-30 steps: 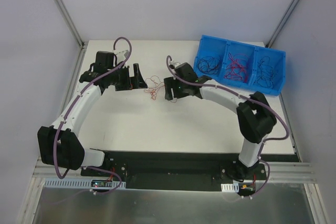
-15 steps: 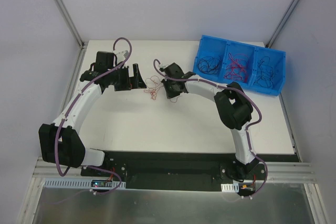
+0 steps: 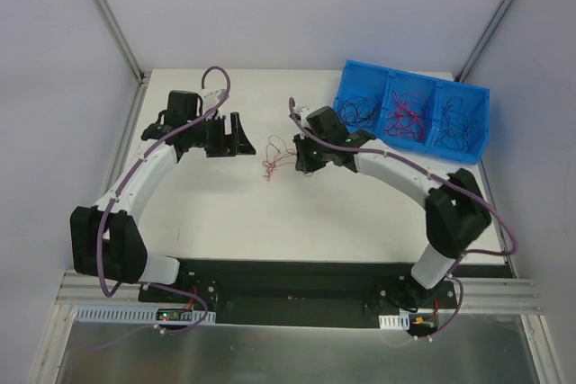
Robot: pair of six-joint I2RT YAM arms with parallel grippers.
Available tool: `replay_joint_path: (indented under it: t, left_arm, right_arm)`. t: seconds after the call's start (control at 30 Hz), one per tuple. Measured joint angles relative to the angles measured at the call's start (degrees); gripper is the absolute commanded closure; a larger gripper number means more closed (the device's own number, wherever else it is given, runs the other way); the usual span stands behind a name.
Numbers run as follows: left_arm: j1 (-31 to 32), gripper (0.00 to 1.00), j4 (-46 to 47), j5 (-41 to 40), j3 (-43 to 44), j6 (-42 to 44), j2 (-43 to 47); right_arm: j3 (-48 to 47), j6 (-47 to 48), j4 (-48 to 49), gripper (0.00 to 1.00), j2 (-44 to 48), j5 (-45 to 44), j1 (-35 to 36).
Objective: Untangle the cables
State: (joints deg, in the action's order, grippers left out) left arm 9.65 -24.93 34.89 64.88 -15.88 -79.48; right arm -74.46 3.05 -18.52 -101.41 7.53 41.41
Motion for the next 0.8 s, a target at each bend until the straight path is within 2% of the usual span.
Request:
replay_joint_path:
  t: [0.1, 0.27, 0.33, 0.53, 0.6, 0.8]
  left_arm:
    - [0.0, 0.24, 3.2, 3.8, -2.1, -0.4, 0.9]
    - [1.2, 0.14, 10.6, 8.9, -6.7, -1.4, 6.7]
    - [4.8, 0.12, 13.9, 9.5, -8.4, -0.9, 10.1]
    - [18.2, 0.09, 27.8, 4.9, -19.5, 2.4, 24.5]
    - [20.3, 0.11, 31.9, 3.4, -22.4, 2.5, 27.9]
    - [24.6, 0.12, 41.9, -3.3, -24.2, 2.5, 27.0]
  right_arm:
    - [1.8, 0.0, 0.2, 0.99, 8.4, 2.8, -0.4]
    - [4.8, -1.4, 0.4, 1.00, 19.2, 8.3, -2.3]
    - [6.1, -3.0, 0.3, 1.00, 21.7, 10.4, -3.3]
    - [8.3, -7.1, 0.4, 1.00, 24.7, 16.2, -4.1]
    - [9.0, -8.1, 0.6, 0.99, 26.3, 17.8, -4.1]
    - [9.6, -9.9, 1.4, 1.00, 31.5, 21.9, -4.1]
